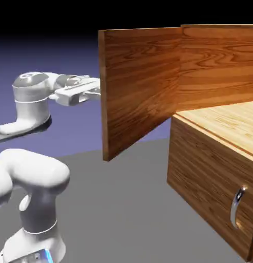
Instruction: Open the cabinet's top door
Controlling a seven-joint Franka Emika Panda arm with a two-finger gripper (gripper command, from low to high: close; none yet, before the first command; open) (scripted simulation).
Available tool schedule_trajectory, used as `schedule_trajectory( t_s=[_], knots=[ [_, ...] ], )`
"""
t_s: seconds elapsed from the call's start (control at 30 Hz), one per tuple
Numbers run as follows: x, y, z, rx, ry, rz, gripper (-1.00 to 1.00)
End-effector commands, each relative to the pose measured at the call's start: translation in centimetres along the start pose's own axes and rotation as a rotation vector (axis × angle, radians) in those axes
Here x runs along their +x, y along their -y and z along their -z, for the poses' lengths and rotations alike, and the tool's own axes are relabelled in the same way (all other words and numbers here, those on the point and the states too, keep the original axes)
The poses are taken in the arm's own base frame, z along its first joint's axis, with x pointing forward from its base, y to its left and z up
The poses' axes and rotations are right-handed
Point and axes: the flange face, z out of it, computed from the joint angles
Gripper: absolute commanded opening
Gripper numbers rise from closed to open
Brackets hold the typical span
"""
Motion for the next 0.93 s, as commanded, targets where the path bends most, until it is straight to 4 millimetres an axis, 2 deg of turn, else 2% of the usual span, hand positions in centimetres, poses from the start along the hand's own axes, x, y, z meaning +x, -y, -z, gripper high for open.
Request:
schedule_trajectory(
  t_s=[0.0,0.2,0.5,0.67,0.9],
  knots=[
    [0.2,-0.2,0.9,0.013,0.013,0.000,-1.00],
    [1.9,-1.9,6.6,0.105,0.105,0.000,-1.00],
    [5.6,-5.6,14.8,0.249,0.249,0.000,-1.00],
    [7.6,-7.6,18.1,0.313,0.313,0.000,-1.00],
    [9.8,-9.8,21.2,0.380,0.380,0.000,-1.00]
  ],
)
